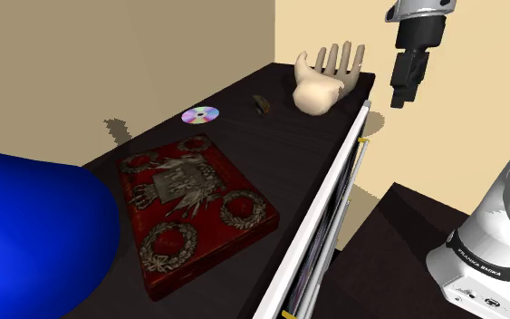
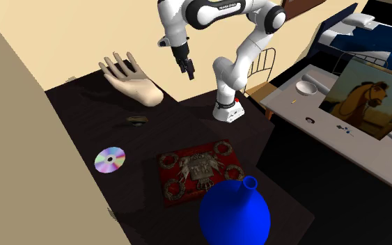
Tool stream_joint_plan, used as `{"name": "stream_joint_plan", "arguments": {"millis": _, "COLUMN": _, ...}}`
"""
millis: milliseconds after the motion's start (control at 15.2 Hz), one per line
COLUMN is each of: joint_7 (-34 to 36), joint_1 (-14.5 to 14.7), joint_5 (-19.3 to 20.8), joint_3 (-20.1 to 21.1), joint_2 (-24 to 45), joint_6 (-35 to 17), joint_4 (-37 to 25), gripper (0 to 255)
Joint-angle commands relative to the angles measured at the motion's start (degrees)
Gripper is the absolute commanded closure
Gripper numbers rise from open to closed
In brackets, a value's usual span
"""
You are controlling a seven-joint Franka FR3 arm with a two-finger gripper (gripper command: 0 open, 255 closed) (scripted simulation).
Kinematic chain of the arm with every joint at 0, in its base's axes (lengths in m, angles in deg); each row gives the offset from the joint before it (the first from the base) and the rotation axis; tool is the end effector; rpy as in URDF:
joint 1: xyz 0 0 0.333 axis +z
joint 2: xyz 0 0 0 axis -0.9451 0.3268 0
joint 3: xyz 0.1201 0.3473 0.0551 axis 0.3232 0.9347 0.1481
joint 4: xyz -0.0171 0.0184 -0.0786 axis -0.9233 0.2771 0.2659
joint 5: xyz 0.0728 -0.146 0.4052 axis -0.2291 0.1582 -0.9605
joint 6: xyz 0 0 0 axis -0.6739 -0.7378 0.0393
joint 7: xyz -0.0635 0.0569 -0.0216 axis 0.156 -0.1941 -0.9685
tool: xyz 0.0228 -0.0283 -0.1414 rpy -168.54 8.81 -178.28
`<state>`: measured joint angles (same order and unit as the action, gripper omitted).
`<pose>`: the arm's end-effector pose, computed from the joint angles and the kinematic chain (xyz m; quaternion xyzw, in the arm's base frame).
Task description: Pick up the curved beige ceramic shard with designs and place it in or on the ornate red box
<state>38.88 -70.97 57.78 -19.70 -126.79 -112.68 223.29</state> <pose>0.2883 -0.0079 0.5641 -0.9928 -0.0150 0.0777 0.0900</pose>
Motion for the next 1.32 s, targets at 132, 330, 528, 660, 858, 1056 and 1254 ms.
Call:
{"name": "stream_joint_plan", "arguments": {"millis": 132, "joint_7": 2.00, "joint_1": 0.37, "joint_5": -1.65, "joint_3": 1.20, "joint_2": 3.68, "joint_6": -2.39, "joint_4": -1.80, "gripper": 0}}
{"name": "stream_joint_plan", "arguments": {"millis": 330, "joint_7": 4.85, "joint_1": 0.84, "joint_5": -3.79, "joint_3": 2.82, "joint_2": 9.34, "joint_6": -5.65, "joint_4": -5.03, "gripper": 0}}
{"name": "stream_joint_plan", "arguments": {"millis": 528, "joint_7": 7.58, "joint_1": 1.21, "joint_5": -5.54, "joint_3": 4.25, "joint_2": 15.13, "joint_6": -8.49, "joint_4": -8.88, "gripper": 0}}
{"name": "stream_joint_plan", "arguments": {"millis": 660, "joint_7": 9.36, "joint_1": 1.39, "joint_5": -6.50, "joint_3": 5.10, "joint_2": 19.05, "joint_6": -10.13, "joint_4": -11.77, "gripper": 0}}
{"name": "stream_joint_plan", "arguments": {"millis": 858, "joint_7": 12.02, "joint_1": 1.64, "joint_5": -7.63, "joint_3": 6.20, "joint_2": 24.98, "joint_6": -12.18, "joint_4": -16.61, "gripper": 0}}
{"name": "stream_joint_plan", "arguments": {"millis": 1056, "joint_7": 14.67, "joint_1": 1.89, "joint_5": -8.40, "joint_3": 7.09, "joint_2": 30.98, "joint_6": -13.74, "joint_4": -22.05, "gripper": 0}}
{"name": "stream_joint_plan", "arguments": {"millis": 1254, "joint_7": 17.33, "joint_1": 2.15, "joint_5": -8.88, "joint_3": 7.78, "joint_2": 37.09, "joint_6": -14.77, "joint_4": -28.15, "gripper": 0}}
